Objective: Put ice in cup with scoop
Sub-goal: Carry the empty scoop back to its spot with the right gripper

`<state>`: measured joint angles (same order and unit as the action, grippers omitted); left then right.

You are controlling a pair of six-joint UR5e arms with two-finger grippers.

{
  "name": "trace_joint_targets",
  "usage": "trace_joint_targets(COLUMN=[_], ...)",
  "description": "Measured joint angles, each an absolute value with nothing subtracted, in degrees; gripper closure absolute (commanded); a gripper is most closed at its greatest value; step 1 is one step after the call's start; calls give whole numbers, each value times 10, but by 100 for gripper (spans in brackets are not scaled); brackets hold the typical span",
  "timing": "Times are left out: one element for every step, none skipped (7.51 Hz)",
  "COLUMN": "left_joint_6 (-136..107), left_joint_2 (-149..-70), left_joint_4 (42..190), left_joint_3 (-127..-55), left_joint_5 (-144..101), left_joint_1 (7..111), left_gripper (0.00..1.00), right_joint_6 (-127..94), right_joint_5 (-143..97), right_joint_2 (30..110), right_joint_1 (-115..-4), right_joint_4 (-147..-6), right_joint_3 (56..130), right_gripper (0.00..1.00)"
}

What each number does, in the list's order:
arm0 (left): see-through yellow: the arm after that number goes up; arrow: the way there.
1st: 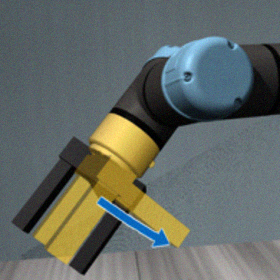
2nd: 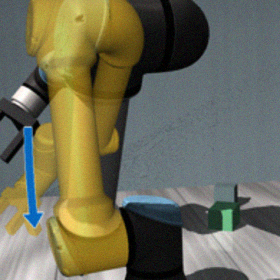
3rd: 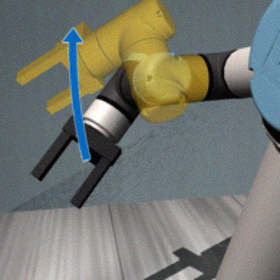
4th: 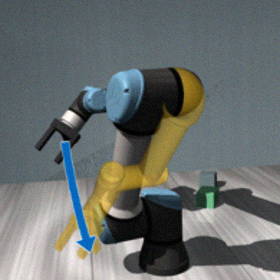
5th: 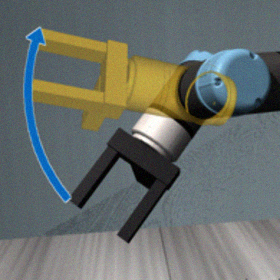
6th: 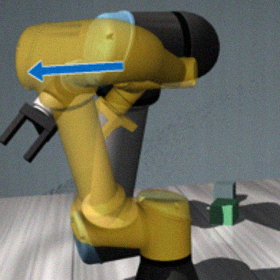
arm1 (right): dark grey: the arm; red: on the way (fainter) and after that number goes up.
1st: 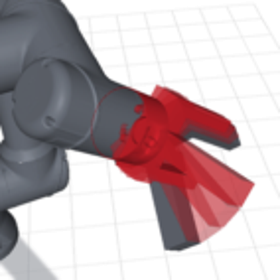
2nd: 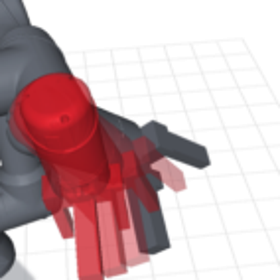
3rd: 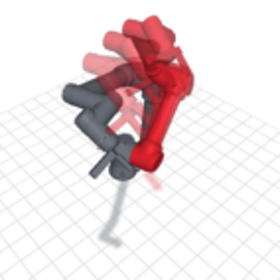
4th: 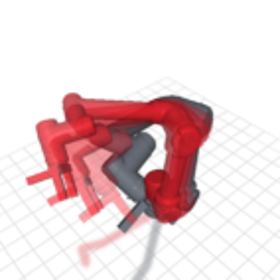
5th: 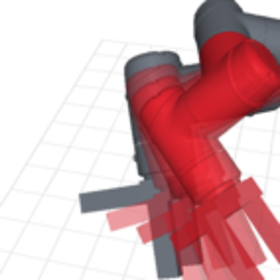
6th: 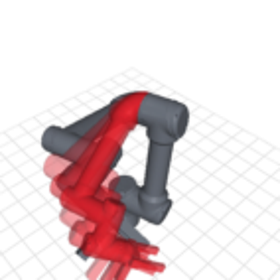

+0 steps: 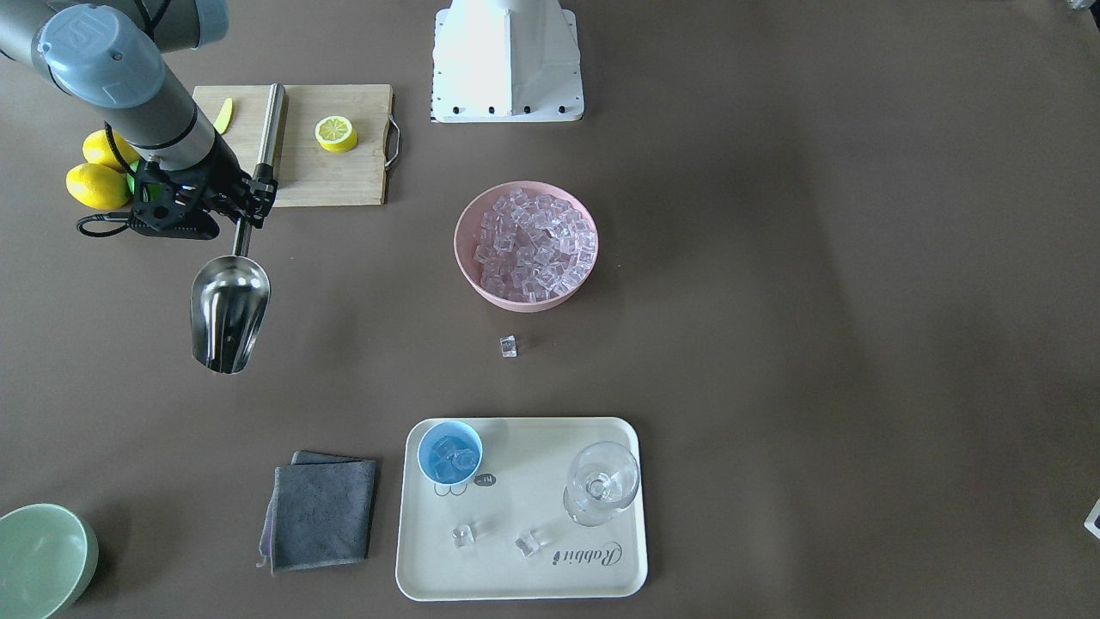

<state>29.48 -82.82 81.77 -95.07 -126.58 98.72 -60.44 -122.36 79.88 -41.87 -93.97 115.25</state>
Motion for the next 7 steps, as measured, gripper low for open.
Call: trace_joint_targets(left_joint_6=[297, 297, 297, 291, 269, 229, 184], left_joint_2=[-830, -831, -832, -834, -838, -843, -846], left_joint_4=[812, 803, 793, 782, 776, 774, 775], left_joint_3=[-942, -936, -933, -934, -936, -943, -956], left_joint_5=[-1282, -1307, -1330, -1359, -1381, -1396, -1404], left_joint_1=[996, 1000, 1002, 1002, 1001, 999, 995], left_gripper=[2, 2, 2, 2, 2, 2, 2], right_joint_6=[-622, -646, -659, -666, -671, -677, -684], right_joint_5=[-1215, -1199, -1182, -1165, -1147, -1134, -1126], right_joint_2=[812, 826, 835, 840, 842, 844, 847], right_joint_1=[-402, -382, -366, -353, -342, -333, -328], right_joint_4=[-917, -887, -869, -859, -854, -840, -818], right_joint_3=[1152, 1151, 1149, 1147, 1145, 1137, 1126], right_gripper=[100, 100, 100, 100, 100, 100, 100])
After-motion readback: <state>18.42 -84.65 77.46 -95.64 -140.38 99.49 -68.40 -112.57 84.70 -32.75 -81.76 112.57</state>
